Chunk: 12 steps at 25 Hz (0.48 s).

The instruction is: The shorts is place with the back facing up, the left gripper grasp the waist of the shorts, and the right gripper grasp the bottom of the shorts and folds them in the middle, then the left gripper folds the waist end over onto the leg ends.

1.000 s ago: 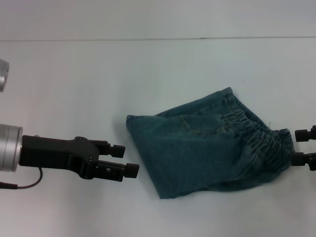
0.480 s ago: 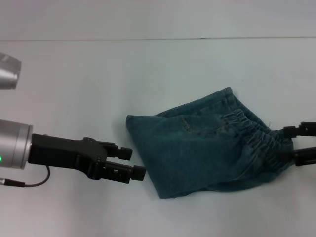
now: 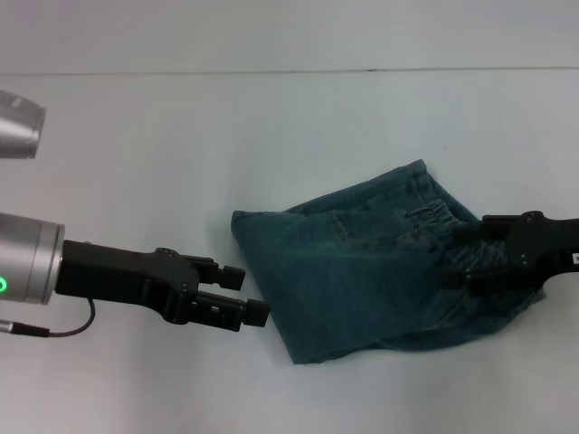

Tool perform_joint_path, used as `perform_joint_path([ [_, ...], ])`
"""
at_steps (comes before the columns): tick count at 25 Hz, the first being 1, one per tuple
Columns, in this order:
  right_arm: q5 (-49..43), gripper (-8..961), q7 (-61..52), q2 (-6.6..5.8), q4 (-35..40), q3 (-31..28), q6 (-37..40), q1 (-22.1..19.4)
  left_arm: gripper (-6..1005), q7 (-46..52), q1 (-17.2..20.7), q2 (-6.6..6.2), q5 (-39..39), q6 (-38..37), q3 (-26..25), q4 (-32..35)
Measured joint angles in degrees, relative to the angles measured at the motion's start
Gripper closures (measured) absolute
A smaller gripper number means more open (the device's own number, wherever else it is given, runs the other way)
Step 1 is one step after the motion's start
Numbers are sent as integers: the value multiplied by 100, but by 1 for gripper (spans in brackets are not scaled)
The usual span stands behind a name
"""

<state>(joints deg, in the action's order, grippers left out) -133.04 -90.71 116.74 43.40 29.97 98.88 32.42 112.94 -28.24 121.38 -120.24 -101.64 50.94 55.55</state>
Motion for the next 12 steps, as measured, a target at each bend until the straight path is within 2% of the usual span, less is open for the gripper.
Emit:
perform_joint_path([
  [12, 23, -3, -3, 7, -23, 26, -9, 10, 137, -6, 20, 17, 0, 5, -13, -1],
])
